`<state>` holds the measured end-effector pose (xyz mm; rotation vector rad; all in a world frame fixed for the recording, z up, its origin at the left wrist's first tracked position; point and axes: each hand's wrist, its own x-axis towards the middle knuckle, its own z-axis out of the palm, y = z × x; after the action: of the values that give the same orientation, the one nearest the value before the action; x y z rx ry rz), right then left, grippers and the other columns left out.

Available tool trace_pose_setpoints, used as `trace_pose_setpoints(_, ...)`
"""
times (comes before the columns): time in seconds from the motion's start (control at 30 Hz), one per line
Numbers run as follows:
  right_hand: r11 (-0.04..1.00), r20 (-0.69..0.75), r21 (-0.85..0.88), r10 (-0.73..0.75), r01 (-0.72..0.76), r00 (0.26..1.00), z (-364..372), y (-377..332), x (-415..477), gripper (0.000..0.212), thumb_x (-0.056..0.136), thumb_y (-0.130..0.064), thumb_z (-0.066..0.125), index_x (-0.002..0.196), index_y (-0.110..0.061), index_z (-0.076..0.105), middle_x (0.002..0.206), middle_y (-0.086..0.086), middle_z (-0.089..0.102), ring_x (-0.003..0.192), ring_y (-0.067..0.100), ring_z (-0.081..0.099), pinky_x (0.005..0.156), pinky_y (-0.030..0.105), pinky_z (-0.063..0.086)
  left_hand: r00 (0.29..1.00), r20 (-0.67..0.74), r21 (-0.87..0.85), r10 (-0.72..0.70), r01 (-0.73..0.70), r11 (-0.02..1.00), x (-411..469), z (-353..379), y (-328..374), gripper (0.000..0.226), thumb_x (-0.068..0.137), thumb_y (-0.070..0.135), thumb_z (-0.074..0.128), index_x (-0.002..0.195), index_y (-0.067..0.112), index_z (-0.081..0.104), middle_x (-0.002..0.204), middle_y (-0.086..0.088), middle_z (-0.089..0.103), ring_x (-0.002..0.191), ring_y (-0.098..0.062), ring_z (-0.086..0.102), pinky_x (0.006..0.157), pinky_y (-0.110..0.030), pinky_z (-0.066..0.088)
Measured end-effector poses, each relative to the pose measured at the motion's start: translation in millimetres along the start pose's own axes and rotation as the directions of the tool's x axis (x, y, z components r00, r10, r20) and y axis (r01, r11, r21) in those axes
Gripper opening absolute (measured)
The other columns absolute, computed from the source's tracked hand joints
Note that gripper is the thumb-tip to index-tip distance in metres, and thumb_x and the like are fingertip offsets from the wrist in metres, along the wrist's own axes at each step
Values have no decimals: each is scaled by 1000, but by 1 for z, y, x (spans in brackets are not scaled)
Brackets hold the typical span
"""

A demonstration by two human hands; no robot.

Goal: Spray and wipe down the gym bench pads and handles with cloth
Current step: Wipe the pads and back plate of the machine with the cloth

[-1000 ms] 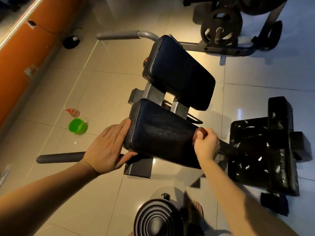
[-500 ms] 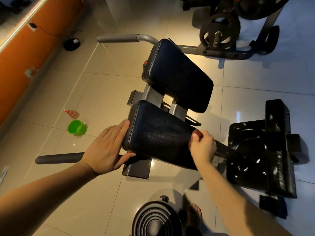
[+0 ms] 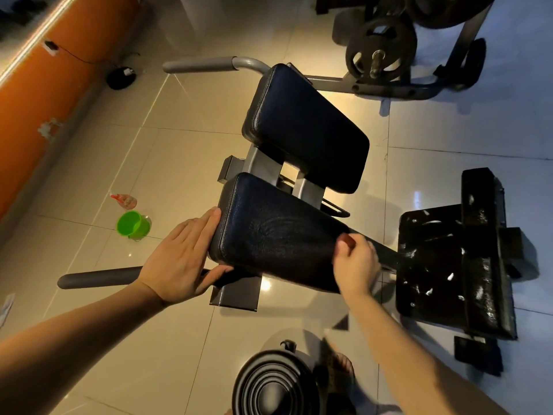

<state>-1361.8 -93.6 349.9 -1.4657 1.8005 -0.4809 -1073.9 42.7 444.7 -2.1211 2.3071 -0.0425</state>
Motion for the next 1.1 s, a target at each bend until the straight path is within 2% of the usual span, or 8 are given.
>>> trace_pose_setpoints(0.1, 943, 71, 220, -270, 249, 960, 13, -77, -40, 24, 101, -29, 57, 123, -22, 63, 118, -4, 61, 110, 13, 56, 80, 9, 34, 1000, 5, 18, 0, 0, 1000, 1, -1, 0, 98, 93, 67, 45, 158, -4, 23, 153, -28, 43, 133, -39, 49, 117, -41, 29)
trace_pose_setpoints(0.23, 709, 121, 206, -702, 674, 702, 13, -61, -59, 23, 102, -25, 58, 124, -23, 62, 118, -6, 59, 106, 11, 58, 83, 26, 55, 1000, 13, 14, -12, 12, 1000, 0, -2, 0, 98, 94, 69, 42, 159, -2, 22, 153, -27, 43, 133, -38, 48, 118, -36, 25)
trace_pose_setpoints(0.37, 973, 74, 92, -221, 214, 973, -1, -1, -10, 26, 102, -23, 58, 127, -21, 63, 120, -8, 55, 114, 17, 57, 88, 28, 46, 1000, -10, 11, 6, -6, 1000, 1, -2, 0, 98, 93, 67, 44, 158, -4, 24, 151, -28, 45, 132, -38, 49, 117, -38, 28)
trace_pose_setpoints(0.43, 991, 46, 93, -102, 97, 994, 3, -9, -4, 26, 101, -23, 59, 127, -19, 63, 124, 0, 60, 119, 23, 57, 89, 26, 41, 1000, -7, 5, -1, 1, 1000, 0, -1, 1, 98, 93, 67, 44, 158, -3, 24, 151, -27, 46, 131, -38, 50, 117, -38, 30)
trace_pose_setpoints(0.63, 811, 206, 398, -535, 429, 819, 15, -91, -50, 30, 98, -32, 63, 128, -26, 60, 121, -9, 62, 113, 3, 56, 86, 17, 53, 1000, 16, -19, -10, 10, 1000, 0, 0, -1, 99, 94, 69, 43, 160, 1, 18, 155, -25, 42, 136, -36, 49, 118, -42, 34)
trace_pose_setpoints(0.87, 922, 98, 385, -82, 39, 992, -2, -17, 3, 8, 97, -23, 65, 102, -29, 61, 114, -3, 58, 106, 15, 58, 81, 21, 48, 999, 31, -39, -15, 16, 999, -1, 2, -2, 98, 94, 70, 42, 160, 2, 17, 155, -25, 41, 136, -38, 49, 117, -46, 37)
trace_pose_setpoints(0.97, 891, 122, 451, -115, 48, 986, 3, -35, -4, 14, 98, -23, 64, 111, -24, 67, 109, -7, 65, 104, 11, 61, 88, 29, 54, 1000, 20, -36, -5, 6, 999, -1, 1, -1, 98, 94, 69, 42, 160, 0, 19, 155, -26, 41, 136, -37, 49, 118, -44, 35)
trace_pose_setpoints(1.1, 836, 160, 508, -329, 208, 931, 4, -58, -23, 15, 99, -26, 64, 113, -29, 67, 104, -13, 66, 101, 5, 63, 81, 20, 55, 1000, 25, -36, -4, 4, 999, -1, 0, -2, 98, 94, 69, 42, 160, 0, 18, 156, -26, 40, 137, -37, 48, 118, -44, 35)
